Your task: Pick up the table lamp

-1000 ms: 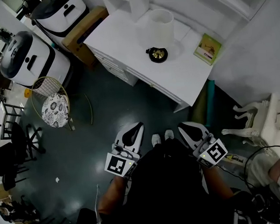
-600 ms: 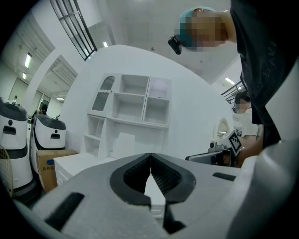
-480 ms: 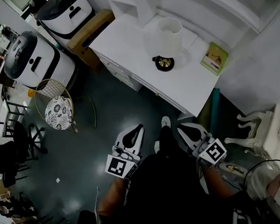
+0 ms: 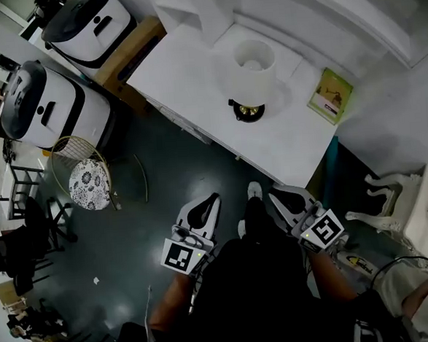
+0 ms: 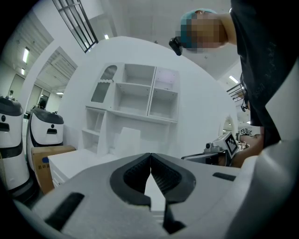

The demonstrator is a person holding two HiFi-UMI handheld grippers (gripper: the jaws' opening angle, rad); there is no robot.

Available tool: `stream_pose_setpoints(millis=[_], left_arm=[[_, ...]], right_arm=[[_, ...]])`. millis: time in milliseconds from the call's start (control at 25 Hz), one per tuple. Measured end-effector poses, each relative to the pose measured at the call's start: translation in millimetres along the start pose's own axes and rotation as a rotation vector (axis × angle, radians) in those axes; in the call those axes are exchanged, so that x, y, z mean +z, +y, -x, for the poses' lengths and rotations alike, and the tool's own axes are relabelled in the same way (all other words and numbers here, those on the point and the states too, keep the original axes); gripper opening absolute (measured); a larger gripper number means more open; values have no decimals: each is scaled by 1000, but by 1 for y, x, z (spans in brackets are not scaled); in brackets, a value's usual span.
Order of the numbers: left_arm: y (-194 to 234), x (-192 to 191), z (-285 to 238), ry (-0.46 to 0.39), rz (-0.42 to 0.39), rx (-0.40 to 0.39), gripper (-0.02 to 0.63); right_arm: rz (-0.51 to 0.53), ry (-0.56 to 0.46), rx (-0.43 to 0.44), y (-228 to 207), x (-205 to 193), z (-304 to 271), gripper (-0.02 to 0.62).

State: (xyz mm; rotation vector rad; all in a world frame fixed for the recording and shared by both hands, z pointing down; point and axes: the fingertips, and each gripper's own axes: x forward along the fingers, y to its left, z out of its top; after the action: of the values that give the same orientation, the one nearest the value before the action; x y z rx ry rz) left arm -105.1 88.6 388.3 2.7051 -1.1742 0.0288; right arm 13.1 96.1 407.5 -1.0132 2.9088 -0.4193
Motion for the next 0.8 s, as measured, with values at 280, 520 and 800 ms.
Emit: stream_pose_setpoints(millis=[280, 520, 800], left_arm=[[23, 11, -59, 1, -16, -40, 18], [49, 13, -97, 28, -39, -21, 18], [72, 5, -130, 19, 7, 24, 18]], right_arm=[[44, 39, -2, -57, 8, -29, 38], [52, 86, -17, -103, 7, -53, 38], [44, 100, 10, -142, 0, -71, 40]])
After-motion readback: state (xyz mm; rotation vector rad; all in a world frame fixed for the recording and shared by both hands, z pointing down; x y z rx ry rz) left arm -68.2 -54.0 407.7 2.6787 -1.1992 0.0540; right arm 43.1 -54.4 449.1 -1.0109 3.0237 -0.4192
